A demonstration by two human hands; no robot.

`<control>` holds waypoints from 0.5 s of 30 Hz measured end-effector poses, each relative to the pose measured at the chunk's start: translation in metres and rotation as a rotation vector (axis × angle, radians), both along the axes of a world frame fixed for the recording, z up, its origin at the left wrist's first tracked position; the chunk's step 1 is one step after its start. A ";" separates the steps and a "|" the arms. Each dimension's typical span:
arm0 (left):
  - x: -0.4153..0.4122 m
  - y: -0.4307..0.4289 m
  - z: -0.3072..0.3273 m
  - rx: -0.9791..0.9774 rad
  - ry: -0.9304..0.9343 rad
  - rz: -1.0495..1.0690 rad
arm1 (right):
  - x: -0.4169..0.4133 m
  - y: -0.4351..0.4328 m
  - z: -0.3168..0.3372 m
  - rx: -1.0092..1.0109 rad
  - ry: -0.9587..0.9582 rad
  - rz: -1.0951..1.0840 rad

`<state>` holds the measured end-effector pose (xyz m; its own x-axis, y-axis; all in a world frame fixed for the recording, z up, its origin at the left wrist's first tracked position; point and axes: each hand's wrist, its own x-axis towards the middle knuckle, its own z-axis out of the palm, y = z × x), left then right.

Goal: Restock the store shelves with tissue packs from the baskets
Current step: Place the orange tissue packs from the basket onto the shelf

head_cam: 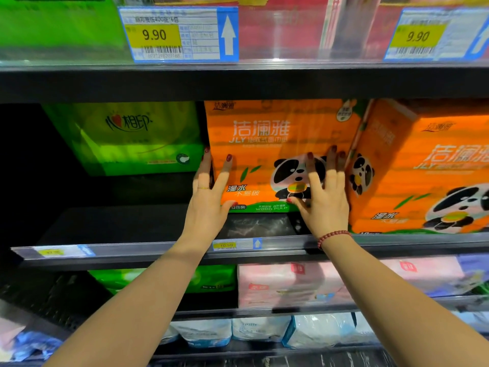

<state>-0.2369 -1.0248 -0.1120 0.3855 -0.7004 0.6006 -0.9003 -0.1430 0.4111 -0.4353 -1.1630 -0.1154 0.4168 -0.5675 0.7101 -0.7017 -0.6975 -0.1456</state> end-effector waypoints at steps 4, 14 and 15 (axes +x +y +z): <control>0.000 0.000 0.001 0.017 0.021 -0.022 | 0.002 -0.001 -0.002 0.039 -0.031 0.024; 0.001 0.003 0.005 0.075 0.018 -0.038 | -0.002 0.007 0.012 0.125 0.085 -0.054; 0.000 0.005 0.007 0.094 0.017 -0.039 | -0.006 0.009 0.016 0.128 0.102 -0.050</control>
<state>-0.2373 -1.0199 -0.1053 0.3661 -0.7680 0.5254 -0.8990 -0.1461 0.4128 -0.4408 -1.1537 -0.0994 0.4518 -0.6728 0.5858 -0.7510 -0.6413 -0.1574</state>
